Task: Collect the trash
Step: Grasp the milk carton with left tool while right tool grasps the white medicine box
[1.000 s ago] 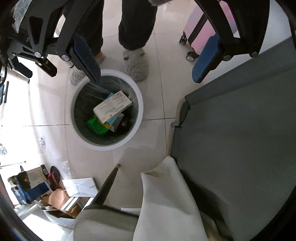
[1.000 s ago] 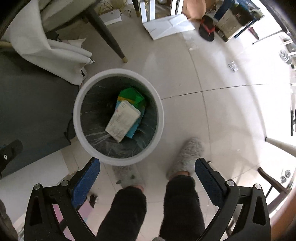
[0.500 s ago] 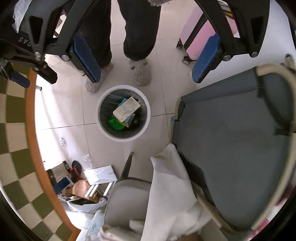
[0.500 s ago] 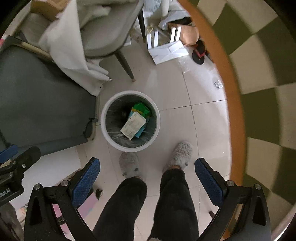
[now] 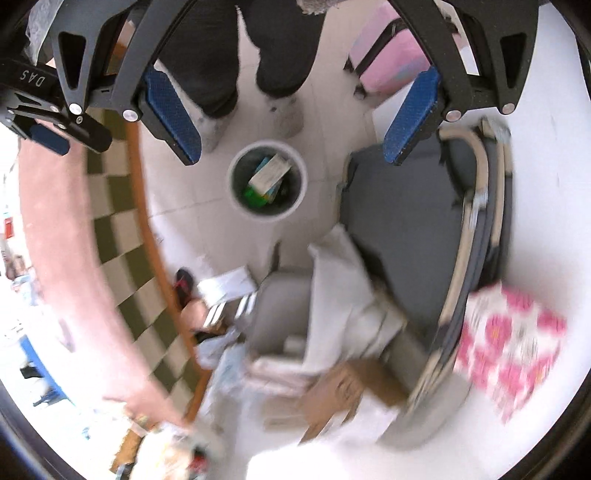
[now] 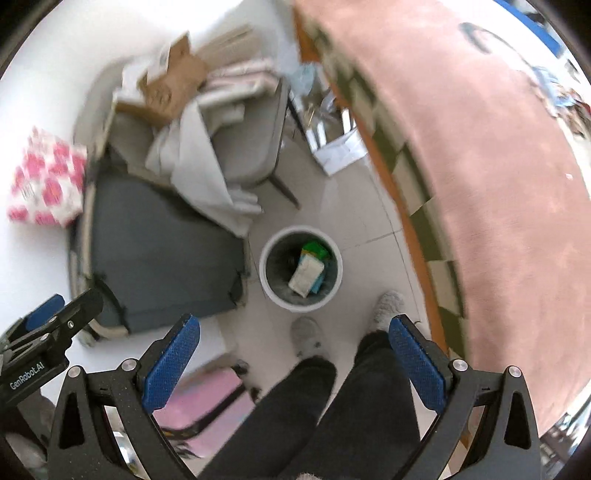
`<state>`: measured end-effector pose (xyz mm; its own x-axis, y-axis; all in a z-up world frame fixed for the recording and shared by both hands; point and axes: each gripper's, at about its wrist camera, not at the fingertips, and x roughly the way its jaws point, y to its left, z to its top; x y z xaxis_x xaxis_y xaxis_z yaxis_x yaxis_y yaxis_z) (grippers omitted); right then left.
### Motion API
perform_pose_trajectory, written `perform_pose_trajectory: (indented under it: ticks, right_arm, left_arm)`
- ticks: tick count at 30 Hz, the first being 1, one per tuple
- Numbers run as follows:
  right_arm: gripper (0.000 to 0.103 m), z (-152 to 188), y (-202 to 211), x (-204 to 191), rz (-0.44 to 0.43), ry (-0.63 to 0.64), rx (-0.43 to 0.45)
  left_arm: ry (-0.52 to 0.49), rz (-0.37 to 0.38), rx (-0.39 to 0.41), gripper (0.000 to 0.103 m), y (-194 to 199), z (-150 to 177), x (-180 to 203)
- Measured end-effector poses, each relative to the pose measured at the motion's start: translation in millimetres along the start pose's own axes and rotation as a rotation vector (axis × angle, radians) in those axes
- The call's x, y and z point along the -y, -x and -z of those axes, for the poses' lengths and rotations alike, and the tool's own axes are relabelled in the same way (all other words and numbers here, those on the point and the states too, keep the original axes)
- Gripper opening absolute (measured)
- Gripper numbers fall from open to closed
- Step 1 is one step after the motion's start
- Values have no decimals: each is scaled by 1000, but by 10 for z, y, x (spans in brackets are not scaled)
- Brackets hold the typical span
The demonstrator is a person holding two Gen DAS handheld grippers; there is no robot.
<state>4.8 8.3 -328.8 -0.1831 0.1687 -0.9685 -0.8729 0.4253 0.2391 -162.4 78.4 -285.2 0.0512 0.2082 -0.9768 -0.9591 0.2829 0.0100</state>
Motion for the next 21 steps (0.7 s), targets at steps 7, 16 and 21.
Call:
perform_pose_trajectory:
  ticks: [7, 16, 21]
  right_arm:
    - [103, -395, 772, 1094, 19, -228, 122]
    - [103, -361, 1387, 3682, 219, -631, 189]
    - [103, -367, 1339, 5071, 343, -692, 90]
  left_arm:
    - [-200, 36, 114, 101, 437, -579, 1281]
    - [-568, 82, 135, 101, 275, -729, 3668]
    - [-905, 117, 112, 101, -16, -541, 5154]
